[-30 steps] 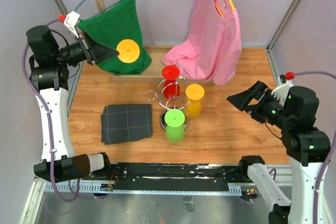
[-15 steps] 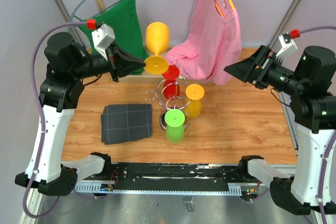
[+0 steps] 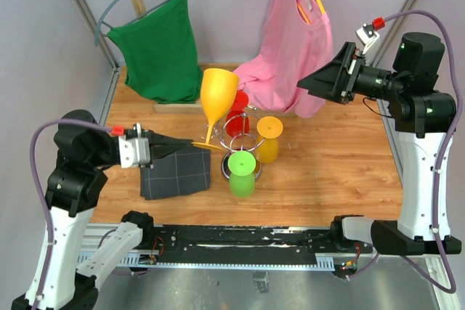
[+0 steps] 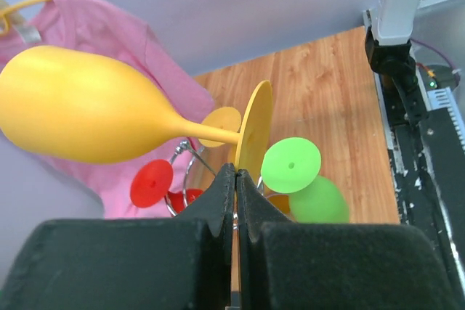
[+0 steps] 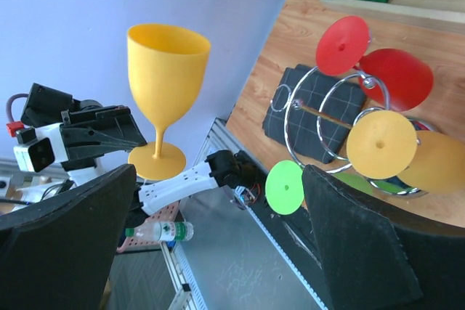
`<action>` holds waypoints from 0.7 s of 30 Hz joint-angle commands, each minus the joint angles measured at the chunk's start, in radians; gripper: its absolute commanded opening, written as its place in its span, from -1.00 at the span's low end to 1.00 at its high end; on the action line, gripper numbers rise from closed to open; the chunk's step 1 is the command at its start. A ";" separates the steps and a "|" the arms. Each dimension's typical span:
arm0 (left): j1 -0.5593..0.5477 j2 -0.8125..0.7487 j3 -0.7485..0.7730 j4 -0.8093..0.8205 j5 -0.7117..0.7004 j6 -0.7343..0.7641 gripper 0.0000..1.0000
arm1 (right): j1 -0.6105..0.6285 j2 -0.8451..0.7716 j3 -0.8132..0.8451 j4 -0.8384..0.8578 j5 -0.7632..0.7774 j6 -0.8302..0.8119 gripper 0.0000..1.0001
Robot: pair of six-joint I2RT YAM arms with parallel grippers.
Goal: Take the wine glass off the wine glass rack
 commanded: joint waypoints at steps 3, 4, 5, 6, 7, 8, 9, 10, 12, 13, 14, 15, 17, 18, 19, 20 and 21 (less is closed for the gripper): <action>-0.007 0.007 -0.012 -0.019 0.063 0.174 -0.99 | -0.002 0.008 0.024 0.065 -0.101 0.013 0.98; -0.007 0.027 0.004 -0.020 0.064 0.170 -0.99 | -0.002 0.012 0.019 0.101 -0.100 0.032 0.98; -0.007 0.048 0.015 -0.019 0.065 0.163 -0.99 | -0.002 0.017 0.016 0.140 -0.096 0.049 0.99; -0.007 0.074 0.034 -0.019 0.064 0.147 -0.99 | -0.002 0.023 0.016 0.172 -0.088 0.068 0.99; -0.007 0.099 0.064 -0.020 0.063 0.129 -0.99 | -0.002 0.030 0.017 0.203 -0.080 0.084 0.99; -0.007 0.127 0.088 -0.021 0.064 0.112 -0.99 | -0.002 0.038 0.018 0.230 -0.073 0.098 0.99; -0.007 0.156 0.112 -0.033 0.072 0.116 -0.99 | -0.002 0.046 0.016 0.266 -0.068 0.117 0.99; -0.008 0.178 0.133 -0.050 0.084 0.126 -0.99 | -0.003 0.051 0.013 0.297 -0.064 0.132 0.99; -0.016 0.210 0.153 -0.069 0.108 0.167 -0.99 | -0.002 0.067 0.008 0.351 -0.061 0.155 0.99; -0.028 0.219 0.156 -0.078 0.107 0.202 -0.99 | -0.002 0.073 0.007 0.368 -0.065 0.165 0.99; -0.042 0.226 0.157 -0.096 0.103 0.253 -1.00 | -0.002 0.080 0.008 0.377 -0.071 0.171 0.99; -0.055 0.238 0.159 -0.116 0.101 0.294 -1.00 | -0.002 0.086 0.011 0.379 -0.082 0.170 0.99; -0.092 0.262 0.165 -0.178 0.086 0.391 -0.99 | -0.002 0.095 0.016 0.379 -0.101 0.161 0.96; -0.115 0.272 0.163 -0.201 0.074 0.434 -1.00 | -0.002 0.097 0.016 0.378 -0.112 0.154 0.96; -0.135 0.281 0.161 -0.218 0.064 0.473 -1.00 | -0.002 0.100 0.016 0.377 -0.125 0.150 0.95; -0.163 0.287 0.152 -0.224 0.056 0.500 -0.99 | -0.002 0.104 0.018 0.376 -0.142 0.144 0.95; -0.185 0.292 0.145 -0.229 0.048 0.530 -0.99 | -0.002 0.110 0.020 0.371 -0.158 0.137 0.95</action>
